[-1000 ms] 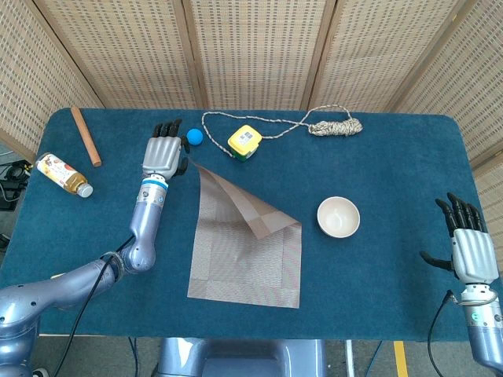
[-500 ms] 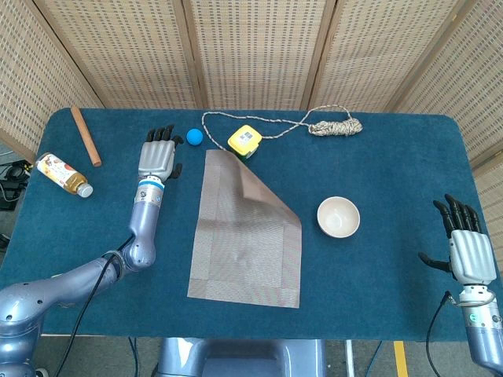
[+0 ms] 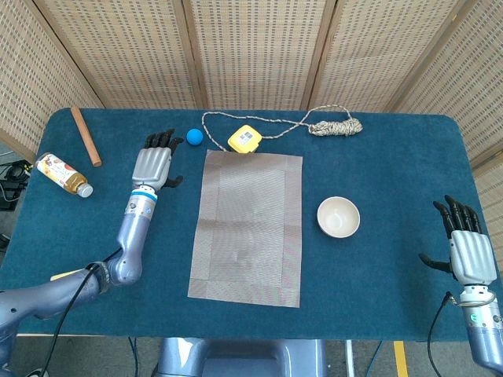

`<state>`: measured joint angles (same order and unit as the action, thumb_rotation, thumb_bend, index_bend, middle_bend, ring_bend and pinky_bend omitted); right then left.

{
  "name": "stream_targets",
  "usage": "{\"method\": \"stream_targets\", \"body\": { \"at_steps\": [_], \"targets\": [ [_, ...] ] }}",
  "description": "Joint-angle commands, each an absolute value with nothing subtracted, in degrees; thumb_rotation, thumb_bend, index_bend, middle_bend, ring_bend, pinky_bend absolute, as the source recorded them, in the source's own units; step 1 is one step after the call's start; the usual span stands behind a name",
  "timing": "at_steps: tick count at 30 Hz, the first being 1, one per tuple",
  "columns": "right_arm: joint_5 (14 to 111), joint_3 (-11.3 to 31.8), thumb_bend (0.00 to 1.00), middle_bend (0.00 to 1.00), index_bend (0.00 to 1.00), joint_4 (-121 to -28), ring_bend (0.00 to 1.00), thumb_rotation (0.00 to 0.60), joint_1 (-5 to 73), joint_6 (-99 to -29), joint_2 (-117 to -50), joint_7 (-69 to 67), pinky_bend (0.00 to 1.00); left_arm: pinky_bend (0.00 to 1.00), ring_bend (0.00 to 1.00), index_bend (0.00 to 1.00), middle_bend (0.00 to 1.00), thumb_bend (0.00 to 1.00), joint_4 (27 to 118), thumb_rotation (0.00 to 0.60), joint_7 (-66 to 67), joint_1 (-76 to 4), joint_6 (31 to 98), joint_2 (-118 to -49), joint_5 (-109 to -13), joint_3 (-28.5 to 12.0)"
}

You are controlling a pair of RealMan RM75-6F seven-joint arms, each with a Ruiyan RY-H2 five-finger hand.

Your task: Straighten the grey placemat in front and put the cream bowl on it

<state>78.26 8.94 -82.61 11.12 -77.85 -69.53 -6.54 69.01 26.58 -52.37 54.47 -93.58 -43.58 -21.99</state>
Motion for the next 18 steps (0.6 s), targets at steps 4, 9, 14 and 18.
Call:
{"method": "stream_targets", "body": {
  "at_steps": [4, 9, 14, 18],
  "targets": [
    [78.6, 8.6, 0.19, 0.00, 0.13, -82.8, 0.00, 0.600, 11.2, -77.4, -69.6, -6.3, 0.00, 0.00, 0.00, 0.06, 0.00, 0.10, 82.8, 0.600, 19.2, -40.2, 65.9, -83.0, -57.7, -13.2],
    [79.2, 8.1, 0.19, 0.00, 0.13, -82.9, 0.00, 0.600, 11.4, -77.2, -69.8, -5.8, 0.00, 0.00, 0.00, 0.05, 0.00, 0.10, 87.4, 0.600, 17.1, -34.7, 70.6, -78.7, -63.1, -8.5],
    [80.5, 7.2, 0.18, 0.00, 0.13, -83.2, 0.00, 0.600, 11.5, -77.3, -70.1, -4.9, 0.00, 0.00, 0.00, 0.05, 0.00, 0.10, 93.0, 0.600, 14.5, -28.0, 76.6, -74.0, -68.4, -3.7],
    [81.5, 6.6, 0.16, 0.00, 0.13, -83.8, 0.00, 0.600, 11.4, -77.6, -70.2, -4.2, 0.00, 0.00, 0.00, 0.02, 0.00, 0.10, 95.3, 0.600, 13.6, -23.6, 80.7, -71.7, -72.0, -0.5]
  ]
}}
